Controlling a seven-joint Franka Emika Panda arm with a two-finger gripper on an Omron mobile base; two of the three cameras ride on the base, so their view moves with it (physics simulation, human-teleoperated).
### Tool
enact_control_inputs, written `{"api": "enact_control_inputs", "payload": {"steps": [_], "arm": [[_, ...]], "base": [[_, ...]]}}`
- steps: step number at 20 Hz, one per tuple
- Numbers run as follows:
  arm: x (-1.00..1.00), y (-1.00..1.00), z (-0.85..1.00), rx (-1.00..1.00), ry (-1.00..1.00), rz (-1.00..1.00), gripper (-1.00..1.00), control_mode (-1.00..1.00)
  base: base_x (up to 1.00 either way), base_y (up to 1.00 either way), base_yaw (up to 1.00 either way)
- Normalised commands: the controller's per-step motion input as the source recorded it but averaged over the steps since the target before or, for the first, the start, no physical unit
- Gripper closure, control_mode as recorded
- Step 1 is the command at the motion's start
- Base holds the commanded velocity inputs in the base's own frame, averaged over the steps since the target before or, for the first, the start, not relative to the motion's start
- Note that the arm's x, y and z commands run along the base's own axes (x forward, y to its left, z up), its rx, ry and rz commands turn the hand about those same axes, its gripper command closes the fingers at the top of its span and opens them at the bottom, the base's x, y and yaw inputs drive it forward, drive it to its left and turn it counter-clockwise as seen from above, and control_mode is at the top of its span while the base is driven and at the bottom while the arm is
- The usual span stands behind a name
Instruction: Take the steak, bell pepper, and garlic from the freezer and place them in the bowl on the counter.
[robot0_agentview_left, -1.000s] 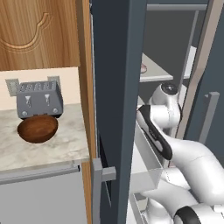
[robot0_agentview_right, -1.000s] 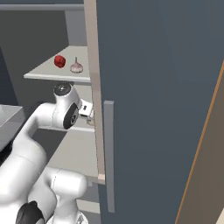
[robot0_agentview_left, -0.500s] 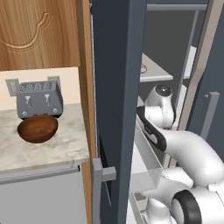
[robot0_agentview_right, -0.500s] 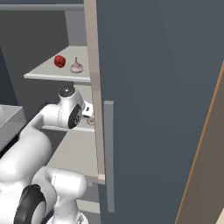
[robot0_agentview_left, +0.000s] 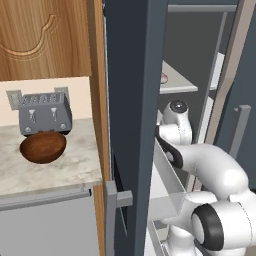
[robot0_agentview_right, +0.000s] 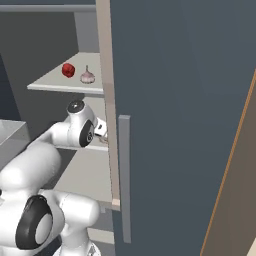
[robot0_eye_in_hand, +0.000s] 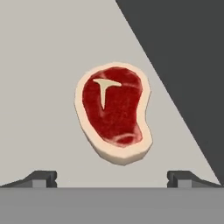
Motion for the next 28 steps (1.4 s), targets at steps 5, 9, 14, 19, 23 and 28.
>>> {"api": "enact_control_inputs", "payload": {"steps": [5, 9, 14, 19, 23, 28], "arm": [[0.18, -0.02, -0.10, 0.00, 0.00, -0.08, -1.00, -1.00], [0.17, -0.10, -0.09, 0.00, 0.00, -0.02, -1.00, -1.00], [0.25, -0.06, -0.12, 0.00, 0.00, 0.00, -1.00, -1.00], [0.21, 0.00, -0.16, 0.00, 0.00, 0.00, -1.00, -1.00], [0.26, 0.00, -0.19, 0.00, 0.00, 0.00, -1.00, -1.00], [0.27, 0.00, -0.21, 0.00, 0.00, 0.00, -1.00, -1.00]], "base": [[0.00, 0.00, 0.00], [0.00, 0.00, 0.00], [0.00, 0.00, 0.00], [0.00, 0.00, 0.00], [0.00, 0.00, 0.00], [0.00, 0.00, 0.00]]}}
